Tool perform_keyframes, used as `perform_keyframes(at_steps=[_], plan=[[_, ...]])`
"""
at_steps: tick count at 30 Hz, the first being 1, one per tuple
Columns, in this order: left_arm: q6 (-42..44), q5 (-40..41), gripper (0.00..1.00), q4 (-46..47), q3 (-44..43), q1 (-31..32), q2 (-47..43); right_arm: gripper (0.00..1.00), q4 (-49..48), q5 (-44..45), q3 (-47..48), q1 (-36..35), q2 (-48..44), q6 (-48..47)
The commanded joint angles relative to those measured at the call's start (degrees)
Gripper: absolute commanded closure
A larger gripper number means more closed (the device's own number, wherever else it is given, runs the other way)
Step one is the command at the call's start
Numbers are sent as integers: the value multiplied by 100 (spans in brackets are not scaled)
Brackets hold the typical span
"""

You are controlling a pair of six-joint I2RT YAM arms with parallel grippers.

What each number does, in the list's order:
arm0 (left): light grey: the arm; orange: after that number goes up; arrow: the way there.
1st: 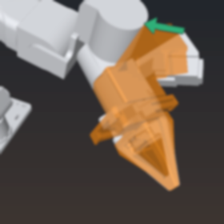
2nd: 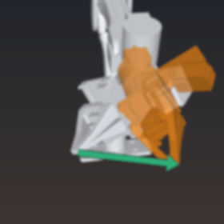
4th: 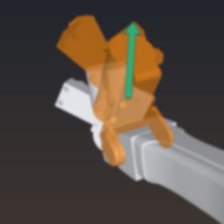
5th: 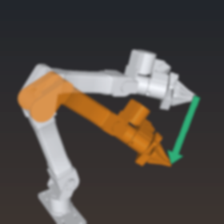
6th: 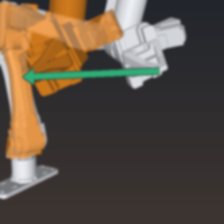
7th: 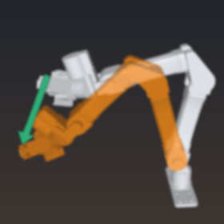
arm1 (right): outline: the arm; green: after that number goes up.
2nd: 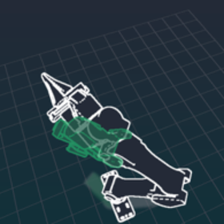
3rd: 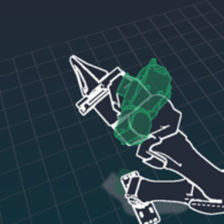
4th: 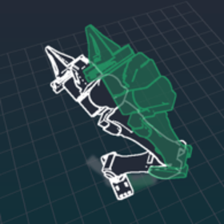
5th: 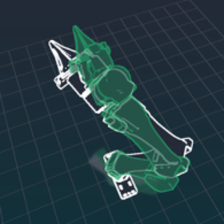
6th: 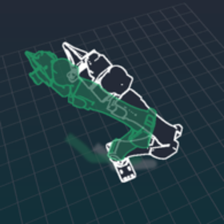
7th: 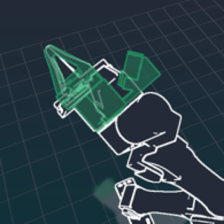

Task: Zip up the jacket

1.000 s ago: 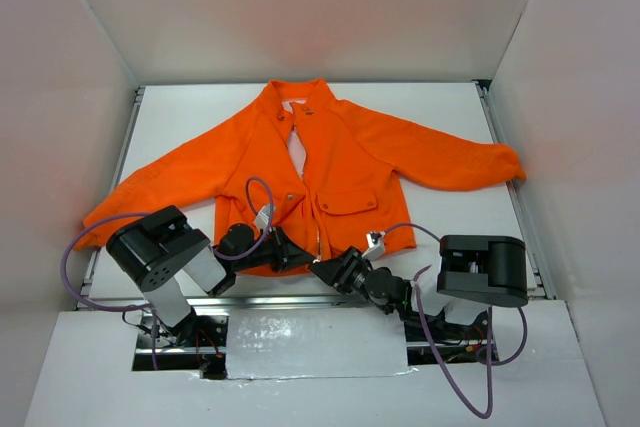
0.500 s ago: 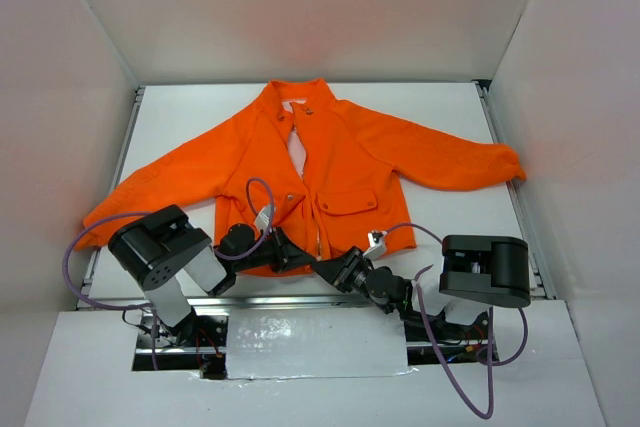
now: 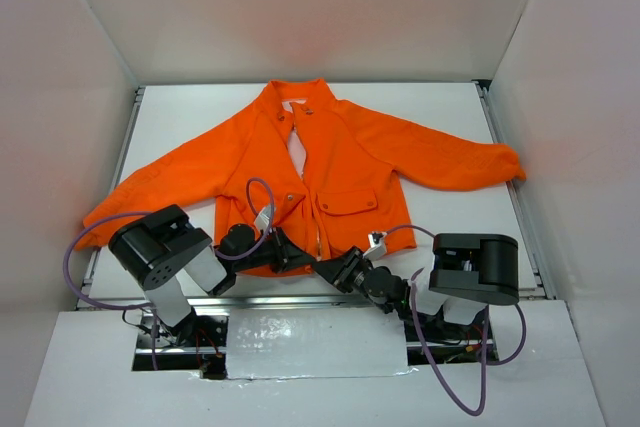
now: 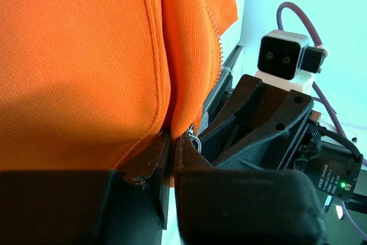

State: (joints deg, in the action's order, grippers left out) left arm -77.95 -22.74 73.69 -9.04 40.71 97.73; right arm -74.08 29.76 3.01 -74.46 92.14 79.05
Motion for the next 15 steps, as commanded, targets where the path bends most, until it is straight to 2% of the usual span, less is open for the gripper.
perform_keyframes(at_steps=[1, 11, 12, 15], plan=[[158, -125, 100, 1912, -45, 69, -123, 69, -194, 118, -556, 45, 32, 23], [202, -108, 100, 1842, -45, 86, -220, 91, -448, 56, -608, 115, 287, 146], [228, -108, 100, 1824, -45, 86, -220, 100, -484, 48, -617, 124, 313, 164], [254, -108, 100, 1772, -63, 86, -237, 100, -721, 48, -722, 133, 419, 260]])
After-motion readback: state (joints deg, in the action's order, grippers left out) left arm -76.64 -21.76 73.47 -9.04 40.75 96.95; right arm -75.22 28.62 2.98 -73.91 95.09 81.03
